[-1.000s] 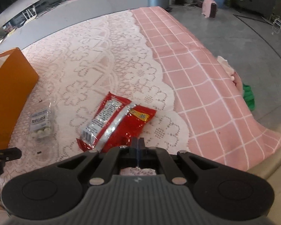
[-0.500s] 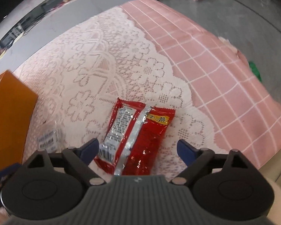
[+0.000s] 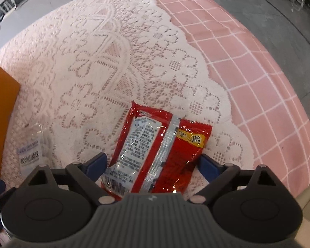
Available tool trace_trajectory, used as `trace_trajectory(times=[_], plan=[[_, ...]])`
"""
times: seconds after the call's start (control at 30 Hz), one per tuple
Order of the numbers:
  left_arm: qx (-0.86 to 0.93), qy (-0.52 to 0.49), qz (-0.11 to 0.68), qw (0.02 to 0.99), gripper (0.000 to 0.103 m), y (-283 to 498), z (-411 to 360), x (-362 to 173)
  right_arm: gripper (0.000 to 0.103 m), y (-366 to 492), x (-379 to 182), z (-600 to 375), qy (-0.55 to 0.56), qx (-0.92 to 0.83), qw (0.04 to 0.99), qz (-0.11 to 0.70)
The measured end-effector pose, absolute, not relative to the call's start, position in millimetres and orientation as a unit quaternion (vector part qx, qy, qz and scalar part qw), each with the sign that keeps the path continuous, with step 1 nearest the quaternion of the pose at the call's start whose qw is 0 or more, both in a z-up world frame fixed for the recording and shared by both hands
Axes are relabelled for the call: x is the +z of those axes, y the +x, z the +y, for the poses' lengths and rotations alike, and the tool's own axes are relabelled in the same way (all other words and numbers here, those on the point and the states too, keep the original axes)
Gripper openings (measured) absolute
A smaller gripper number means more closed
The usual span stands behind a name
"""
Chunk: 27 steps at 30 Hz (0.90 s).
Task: Organize snacks
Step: 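Close the right gripper on the red chip bag while the left grasps the white-ball pack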
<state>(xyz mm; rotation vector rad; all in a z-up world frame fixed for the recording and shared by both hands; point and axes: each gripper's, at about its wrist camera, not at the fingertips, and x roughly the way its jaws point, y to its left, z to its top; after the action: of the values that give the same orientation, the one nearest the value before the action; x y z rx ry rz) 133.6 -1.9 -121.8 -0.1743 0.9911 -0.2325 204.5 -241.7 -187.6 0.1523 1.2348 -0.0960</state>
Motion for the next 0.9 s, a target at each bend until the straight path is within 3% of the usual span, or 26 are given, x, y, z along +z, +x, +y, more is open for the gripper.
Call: trace_trajectory(times=[0.37,0.9], plan=[[-0.134,-0.076,0.469,0.870,0.086,129.0,-4.4,-123.8,0.077,194.3,-180.3,-247.9,0.066,-0.032,0.819,0.569],[-0.038,-0.061,0.500,0.863,0.087,166.1,-36.0,-148.6,0.075,165.3,-165.1,-263.1,0.127,0.018,0.861,0.491]])
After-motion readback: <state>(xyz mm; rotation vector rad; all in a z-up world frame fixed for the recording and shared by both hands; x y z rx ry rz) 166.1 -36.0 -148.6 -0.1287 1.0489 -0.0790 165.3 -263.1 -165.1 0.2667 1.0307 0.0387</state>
